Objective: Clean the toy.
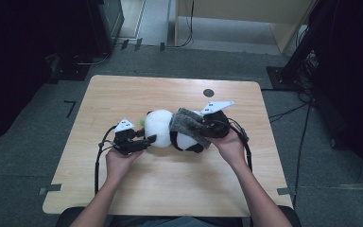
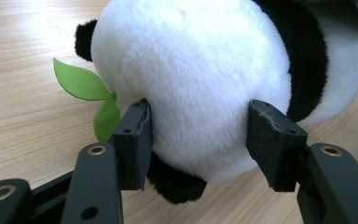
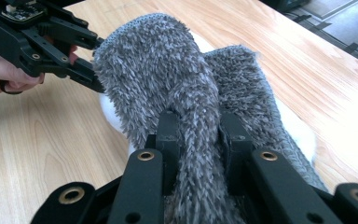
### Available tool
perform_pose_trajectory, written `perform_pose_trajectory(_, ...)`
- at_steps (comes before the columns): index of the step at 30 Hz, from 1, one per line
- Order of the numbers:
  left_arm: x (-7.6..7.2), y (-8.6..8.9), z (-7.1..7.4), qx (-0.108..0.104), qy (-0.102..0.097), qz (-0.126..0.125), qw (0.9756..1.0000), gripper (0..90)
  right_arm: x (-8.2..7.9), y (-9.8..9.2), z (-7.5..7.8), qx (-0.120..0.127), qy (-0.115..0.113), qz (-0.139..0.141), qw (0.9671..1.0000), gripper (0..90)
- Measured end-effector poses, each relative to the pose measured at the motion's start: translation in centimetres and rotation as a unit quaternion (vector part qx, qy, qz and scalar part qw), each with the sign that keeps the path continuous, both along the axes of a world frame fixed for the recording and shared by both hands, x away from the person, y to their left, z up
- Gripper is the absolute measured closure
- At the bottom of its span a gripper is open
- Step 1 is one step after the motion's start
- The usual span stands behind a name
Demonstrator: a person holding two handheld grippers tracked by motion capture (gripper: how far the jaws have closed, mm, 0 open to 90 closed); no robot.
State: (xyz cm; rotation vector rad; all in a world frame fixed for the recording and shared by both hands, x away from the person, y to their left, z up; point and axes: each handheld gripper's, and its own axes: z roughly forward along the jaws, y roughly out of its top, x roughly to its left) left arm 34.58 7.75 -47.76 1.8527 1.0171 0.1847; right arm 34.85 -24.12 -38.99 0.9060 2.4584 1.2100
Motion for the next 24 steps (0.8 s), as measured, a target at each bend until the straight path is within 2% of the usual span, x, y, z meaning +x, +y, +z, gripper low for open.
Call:
perform_pose_trajectory(5,0.1,0.1,0.0,-0.002,0.001,-0.002,1.0000,43.1,-0.3,-1.7,0.2,0.007,-0.001,-0.020,0.9998,74.8)
perform_pose_trajectory(9,0.1,0.1,0.0,-0.002,0.002,-0.003,1.0000,42.7,-0.2,-3.2,0.8,0.013,-0.012,-0.043,0.9989,74.9)
perform_pose_trajectory(17,0.1,0.2,0.0,-0.003,0.001,-0.005,1.0000,40.8,0.9,-6.4,0.9,0.034,-0.010,-0.104,0.9940,74.9)
perform_pose_trajectory(22,0.2,0.2,0.0,-0.006,0.001,-0.009,0.9999,39.0,1.7,-6.6,0.3,0.039,-0.003,-0.120,0.9920,74.8)
perform_pose_trajectory(24,0.2,0.2,0.0,-0.001,-0.004,-0.010,0.9999,37.1,1.9,-6.2,0.1,0.035,-0.003,-0.122,0.9919,74.8)
